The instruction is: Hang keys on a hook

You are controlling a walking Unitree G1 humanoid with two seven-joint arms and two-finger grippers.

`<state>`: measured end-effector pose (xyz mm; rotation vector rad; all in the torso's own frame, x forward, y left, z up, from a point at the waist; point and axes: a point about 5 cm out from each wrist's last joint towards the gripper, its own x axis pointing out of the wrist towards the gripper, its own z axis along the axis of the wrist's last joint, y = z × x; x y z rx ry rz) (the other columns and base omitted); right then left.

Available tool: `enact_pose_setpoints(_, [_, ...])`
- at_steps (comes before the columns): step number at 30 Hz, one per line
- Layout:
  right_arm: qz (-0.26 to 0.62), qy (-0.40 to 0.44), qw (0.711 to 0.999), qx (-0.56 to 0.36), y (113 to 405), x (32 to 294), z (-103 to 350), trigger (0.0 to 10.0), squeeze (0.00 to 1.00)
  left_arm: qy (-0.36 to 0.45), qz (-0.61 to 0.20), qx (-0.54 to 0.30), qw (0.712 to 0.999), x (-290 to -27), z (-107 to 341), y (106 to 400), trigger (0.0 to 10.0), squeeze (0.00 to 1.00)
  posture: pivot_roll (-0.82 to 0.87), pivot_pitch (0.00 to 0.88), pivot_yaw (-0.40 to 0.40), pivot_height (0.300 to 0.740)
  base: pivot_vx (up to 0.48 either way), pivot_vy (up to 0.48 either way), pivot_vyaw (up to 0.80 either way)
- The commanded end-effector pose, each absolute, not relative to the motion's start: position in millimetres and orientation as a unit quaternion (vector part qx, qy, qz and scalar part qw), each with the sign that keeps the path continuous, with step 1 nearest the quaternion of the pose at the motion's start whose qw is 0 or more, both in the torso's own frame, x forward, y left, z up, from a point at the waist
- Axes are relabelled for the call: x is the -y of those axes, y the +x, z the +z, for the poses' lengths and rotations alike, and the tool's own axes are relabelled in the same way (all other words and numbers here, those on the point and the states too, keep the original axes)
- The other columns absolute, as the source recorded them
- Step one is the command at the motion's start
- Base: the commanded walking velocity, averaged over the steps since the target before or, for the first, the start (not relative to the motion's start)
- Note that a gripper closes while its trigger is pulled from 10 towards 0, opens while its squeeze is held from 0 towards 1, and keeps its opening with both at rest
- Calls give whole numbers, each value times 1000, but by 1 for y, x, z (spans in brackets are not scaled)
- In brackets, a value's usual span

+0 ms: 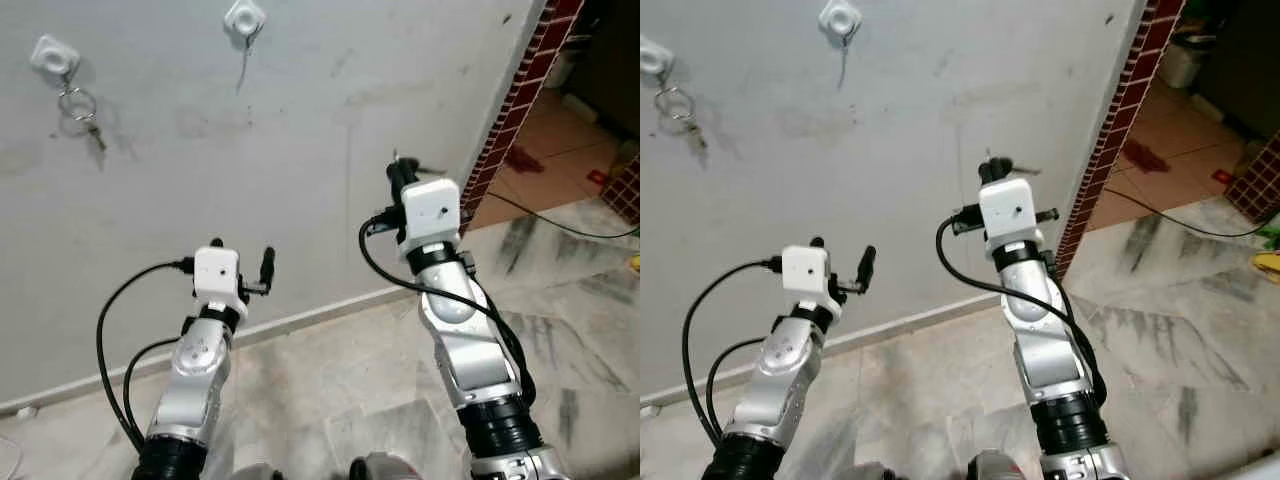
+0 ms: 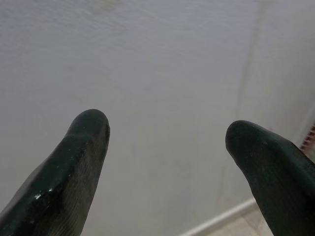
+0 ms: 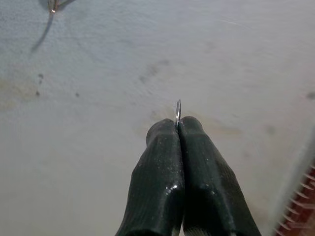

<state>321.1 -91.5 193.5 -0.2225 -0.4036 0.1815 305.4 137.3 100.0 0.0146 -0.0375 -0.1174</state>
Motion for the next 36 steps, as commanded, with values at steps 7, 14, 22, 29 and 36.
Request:
enact_pose_setpoints(7, [111, -106, 965, 210, 318, 79, 197, 10000, 0, 13, -33, 18, 999, -150, 98, 303, 10000, 0, -13, 180, 50, 740, 148, -35, 0])
enact_pose_setpoints(14, [117, -108, 965, 209, 316, 77, 196, 10000, 0, 16, -32, 16, 999, -150, 96, 302, 10000, 0, -16, 181, 48, 740, 0, 0, 551])
enact_pose_setpoints(22, [119, -107, 965, 206, 316, 77, 195, 10000, 0, 15, -32, 15, 999, -148, 95, 303, 10000, 0, -19, 179, 44, 740, 0, 0, 794])
enact_pose_setpoints(29, [116, -108, 965, 208, 318, 78, 197, 10000, 0, 30, -40, -16, 999, -149, 81, 300, 10000, 0, -18, 173, 45, 740, 0, 0, 794])
enact_pose_setpoints(36, [105, -103, 966, 210, 322, 81, 200, 10000, 0, 38, -55, -50, 996, -152, 61, 291, 10000, 0, -15, 171, 45, 740, 0, 0, 226])
